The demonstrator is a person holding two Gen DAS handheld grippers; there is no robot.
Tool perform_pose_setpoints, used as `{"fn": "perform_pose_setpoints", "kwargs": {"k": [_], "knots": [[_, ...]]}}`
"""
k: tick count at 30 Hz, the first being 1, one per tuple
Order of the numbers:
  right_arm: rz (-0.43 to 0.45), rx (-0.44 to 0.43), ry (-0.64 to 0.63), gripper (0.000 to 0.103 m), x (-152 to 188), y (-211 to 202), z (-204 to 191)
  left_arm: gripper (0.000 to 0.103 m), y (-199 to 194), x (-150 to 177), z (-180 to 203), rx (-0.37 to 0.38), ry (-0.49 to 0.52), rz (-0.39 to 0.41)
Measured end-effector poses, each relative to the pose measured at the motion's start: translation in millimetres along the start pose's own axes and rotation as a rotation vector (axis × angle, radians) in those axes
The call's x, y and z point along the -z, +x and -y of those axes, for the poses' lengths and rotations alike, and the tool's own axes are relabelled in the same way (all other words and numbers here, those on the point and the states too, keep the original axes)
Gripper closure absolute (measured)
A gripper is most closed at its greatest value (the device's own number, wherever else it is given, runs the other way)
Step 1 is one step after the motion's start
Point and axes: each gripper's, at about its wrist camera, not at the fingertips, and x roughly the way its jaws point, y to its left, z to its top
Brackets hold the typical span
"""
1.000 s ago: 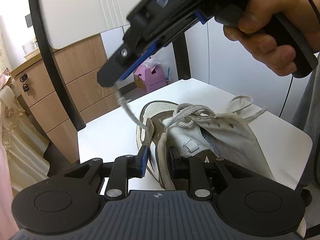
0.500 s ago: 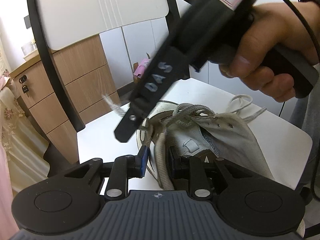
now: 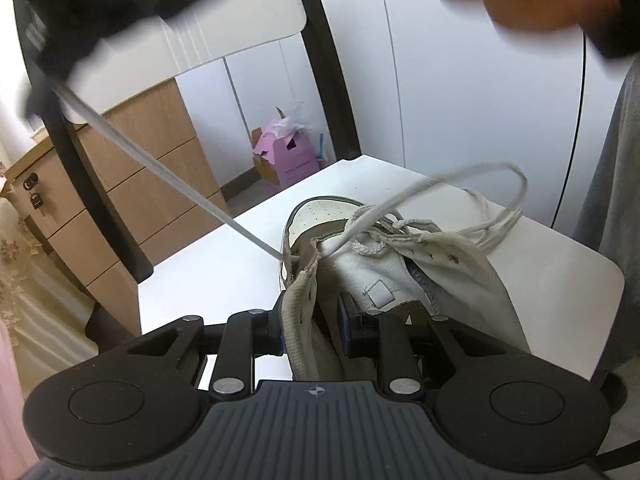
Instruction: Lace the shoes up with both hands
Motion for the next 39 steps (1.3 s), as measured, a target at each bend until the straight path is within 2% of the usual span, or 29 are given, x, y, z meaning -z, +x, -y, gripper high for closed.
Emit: {"fn": "perform_pose_setpoints", "kwargs": {"k": [9, 13, 15, 16, 17, 19, 21, 25, 27, 29, 31, 33, 34, 35, 37, 39], "knots": [[0.013, -0.043, -0.181, 0.101, -83.2, 4.6, -67.3, 0.078, 3.4, -3.1, 1.8, 0.020, -0.046, -0.005], [-0.052, 0.004, -0.235, 0.099, -93.9, 24.1, -75.2, 0.078, 4.5, -2.5, -1.5, 0.030, -0.096, -0.009], [-0.086, 0.048, -0.248, 0.075, -96.6, 33.1, -72.9, 0.078, 5.7, -2.2, -7.4, 0.053, -0.162, -0.016], [-0.088, 0.081, -0.236, 0.039, -92.9, 35.3, -67.1, 0.078, 6.9, -1.2, -14.1, 0.076, -0.227, -0.025], [-0.079, 0.095, -0.211, 0.029, -92.0, 35.2, -57.8, 0.078, 7.7, 1.0, -21.5, 0.100, -0.290, -0.028], [-0.067, 0.112, -0.177, 0.029, -93.2, 30.0, -41.7, 0.078, 8.8, 5.1, -34.6, 0.140, -0.397, -0.032], [-0.092, 0.141, -0.147, 0.029, -87.1, 26.4, -25.6, 0.078, 6.6, 7.1, -34.3, 0.131, -0.375, -0.026], [-0.296, 0.190, -0.121, 0.034, -36.3, 43.7, 6.9, 0.078, 4.2, 9.7, -34.4, 0.138, -0.361, -0.023], [-0.403, 0.214, -0.108, 0.040, -9.8, 53.2, 23.1, 0.078, 3.4, 10.3, -35.6, 0.144, -0.368, -0.022], [-0.509, 0.238, -0.095, 0.054, 16.7, 62.6, 39.3, 0.078, 2.2, 10.0, -31.7, 0.139, -0.351, -0.020], [-0.584, 0.268, -0.087, 0.058, 41.2, 69.6, 52.6, 0.078, 2.7, 8.8, -31.3, 0.134, -0.339, -0.020], [-0.598, 0.285, -0.093, 0.063, 57.7, 72.5, 58.5, 0.078, 4.0, 9.0, -29.8, 0.131, -0.333, -0.023], [-0.596, 0.274, -0.102, 0.073, 62.1, 74.0, 59.3, 0.078, 4.4, 9.1, -28.1, 0.128, -0.325, -0.026], [-0.594, 0.263, -0.111, 0.090, 66.5, 75.5, 60.1, 0.079, 4.4, 8.7, -25.8, 0.123, -0.312, -0.025], [-0.586, 0.277, -0.168, 0.098, 72.5, 77.4, 53.5, 0.080, 4.3, 7.9, -20.3, 0.114, -0.273, -0.023], [-0.542, 0.281, -0.204, 0.099, 70.6, 75.1, 46.4, 0.080, 3.9, 7.2, -15.7, 0.098, -0.232, -0.025]]}}
